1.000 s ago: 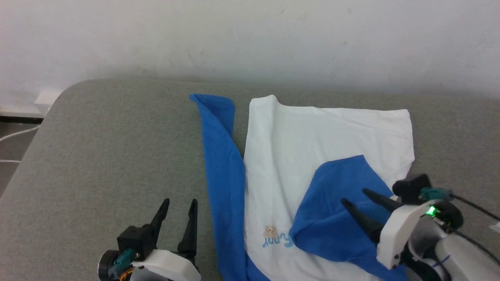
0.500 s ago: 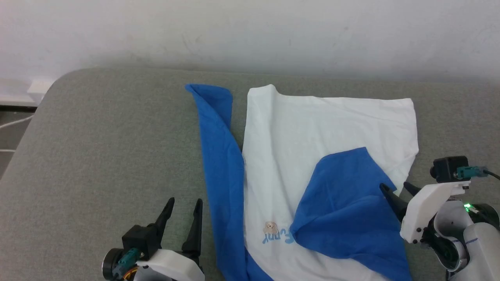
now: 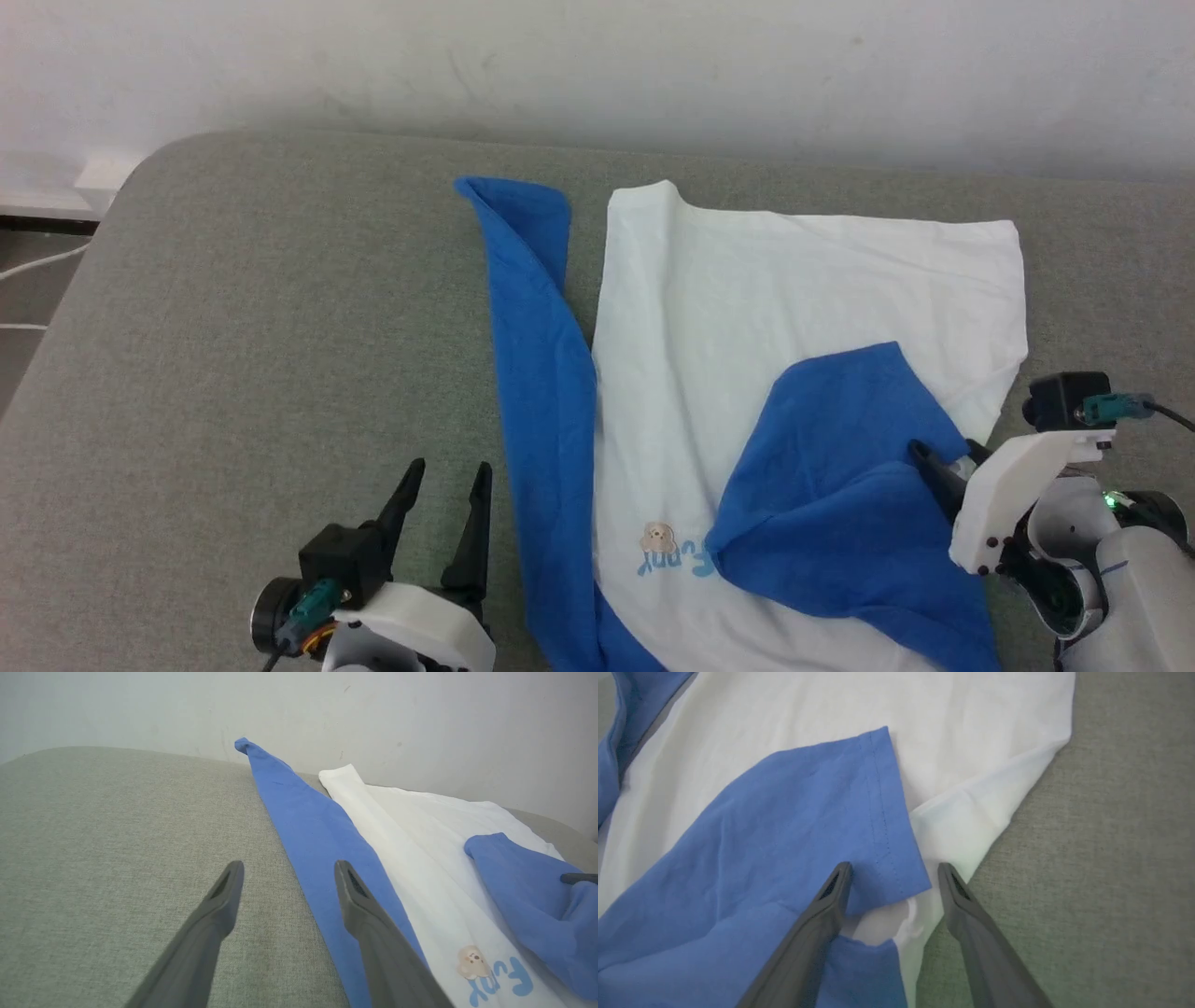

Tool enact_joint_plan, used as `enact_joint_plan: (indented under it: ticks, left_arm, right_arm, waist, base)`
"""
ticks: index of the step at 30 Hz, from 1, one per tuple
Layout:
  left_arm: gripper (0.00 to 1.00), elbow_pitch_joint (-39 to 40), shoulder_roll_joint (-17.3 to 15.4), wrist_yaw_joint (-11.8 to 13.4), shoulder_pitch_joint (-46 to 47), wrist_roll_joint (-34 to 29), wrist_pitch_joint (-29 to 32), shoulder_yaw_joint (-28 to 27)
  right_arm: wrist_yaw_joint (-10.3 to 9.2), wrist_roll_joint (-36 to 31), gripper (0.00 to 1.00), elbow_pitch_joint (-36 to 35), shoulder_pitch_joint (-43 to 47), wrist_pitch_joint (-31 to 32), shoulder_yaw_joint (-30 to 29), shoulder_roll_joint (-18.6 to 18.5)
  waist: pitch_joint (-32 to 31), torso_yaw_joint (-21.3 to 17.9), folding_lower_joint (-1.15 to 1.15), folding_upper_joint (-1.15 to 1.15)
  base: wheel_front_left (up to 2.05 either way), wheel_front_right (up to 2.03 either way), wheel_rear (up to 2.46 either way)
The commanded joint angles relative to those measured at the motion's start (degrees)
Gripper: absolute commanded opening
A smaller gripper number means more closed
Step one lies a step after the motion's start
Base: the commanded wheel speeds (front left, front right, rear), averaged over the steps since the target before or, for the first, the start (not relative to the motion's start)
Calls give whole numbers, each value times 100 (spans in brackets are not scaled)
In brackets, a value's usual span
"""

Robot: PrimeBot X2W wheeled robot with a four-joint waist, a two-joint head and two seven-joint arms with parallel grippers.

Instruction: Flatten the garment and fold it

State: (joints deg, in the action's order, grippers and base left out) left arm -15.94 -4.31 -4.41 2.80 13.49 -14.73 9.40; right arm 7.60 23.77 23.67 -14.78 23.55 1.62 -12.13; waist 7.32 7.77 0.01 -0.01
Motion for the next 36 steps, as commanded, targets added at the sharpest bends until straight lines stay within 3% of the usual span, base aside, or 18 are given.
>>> enact_joint_plan:
  ticks: [1,2,3,12,18,28,36]
  left_arm:
    - [100,-28,15,-26,79,-51,-27,15]
    - [100,-35,17,-27,83,-50,-27,17]
    - [100,-42,18,-27,83,-48,-27,14]
    - [100,-116,21,-24,34,-39,-27,-18]
    - [100,-131,11,-16,-61,-30,-27,-42]
    - [100,-74,-41,-6,-226,36,-27,-131]
    - [100,-136,-15,-31,-253,50,-27,-69]
  right_arm:
    - [-11,-52,36,6,-94,-55,21,7]
    - [-11,-49,5,2,-102,-91,42,10]
    - [-11,-40,0,3,-108,-113,54,17]
    - [-11,-83,0,-142,-43,-435,153,-125]
    - [-11,-153,0,-732,37,-651,196,-206]
    - [-11,-981,0,-1792,242,44,608,-34]
    - [-11,-1560,0,-1631,335,129,1334,134]
  waist:
    - [8,6,-1,1]
    - [7,2,-1,1]
    - [2,-4,-1,1]
    - [-189,-16,-1,1]
    - [-415,44,-1,1]
    - [-559,253,-1,1]
    - [-503,432,-1,1]
  base:
    - [0,0,0]
    - [0,0,0]
    - [0,0,0]
    - [0,0,0]
    - [0,0,0]
    - [0,0,0]
    - [0,0,0]
